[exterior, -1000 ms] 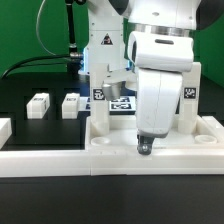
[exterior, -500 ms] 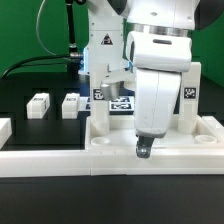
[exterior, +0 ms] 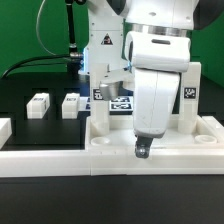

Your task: Assemble desk

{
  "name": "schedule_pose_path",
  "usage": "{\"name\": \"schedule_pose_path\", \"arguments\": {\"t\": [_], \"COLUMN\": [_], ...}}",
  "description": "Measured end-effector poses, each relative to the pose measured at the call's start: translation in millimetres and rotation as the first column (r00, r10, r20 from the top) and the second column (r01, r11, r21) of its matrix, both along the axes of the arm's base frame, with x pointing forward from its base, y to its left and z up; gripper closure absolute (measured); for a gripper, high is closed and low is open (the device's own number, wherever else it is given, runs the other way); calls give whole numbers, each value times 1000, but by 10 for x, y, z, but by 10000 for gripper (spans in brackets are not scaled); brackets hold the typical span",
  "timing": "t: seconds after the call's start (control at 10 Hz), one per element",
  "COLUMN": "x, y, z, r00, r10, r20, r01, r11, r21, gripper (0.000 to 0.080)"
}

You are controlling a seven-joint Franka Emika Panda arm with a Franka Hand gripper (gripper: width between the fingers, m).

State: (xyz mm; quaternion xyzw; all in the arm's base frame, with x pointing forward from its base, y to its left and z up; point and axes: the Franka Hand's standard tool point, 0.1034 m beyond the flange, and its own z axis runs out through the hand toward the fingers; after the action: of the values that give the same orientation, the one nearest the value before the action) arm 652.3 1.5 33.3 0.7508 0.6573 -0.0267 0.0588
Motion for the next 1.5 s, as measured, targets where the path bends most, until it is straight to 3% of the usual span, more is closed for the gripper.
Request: {"name": "schedule_pose_path", "arguments": {"t": [0.2,0.4,0.5,0.9,1.1,1.2,1.3,1.4,1.5], "x": [30,21,68,49,-56,-163,-336,-482,-487], "y": [-368,-717,-770,-775,-1156,-1353,-1662,-1877,-1877], "z": [423,570,627,591,602,622,628,605,617], "r00": [999,992,983,904,849,814,755,667,595], "r10": [-27,-116,-182,-426,-529,-581,-655,-745,-804], "r20": [-38,-46,-24,12,8,-1,-7,7,26], "r01": [26,114,180,427,529,581,655,745,804], "r11": [999,992,982,904,848,814,755,667,595], "r21": [-29,-48,-51,-39,-28,-17,-13,-13,6], "gripper": [150,150,150,150,150,150,150,150,150]}}
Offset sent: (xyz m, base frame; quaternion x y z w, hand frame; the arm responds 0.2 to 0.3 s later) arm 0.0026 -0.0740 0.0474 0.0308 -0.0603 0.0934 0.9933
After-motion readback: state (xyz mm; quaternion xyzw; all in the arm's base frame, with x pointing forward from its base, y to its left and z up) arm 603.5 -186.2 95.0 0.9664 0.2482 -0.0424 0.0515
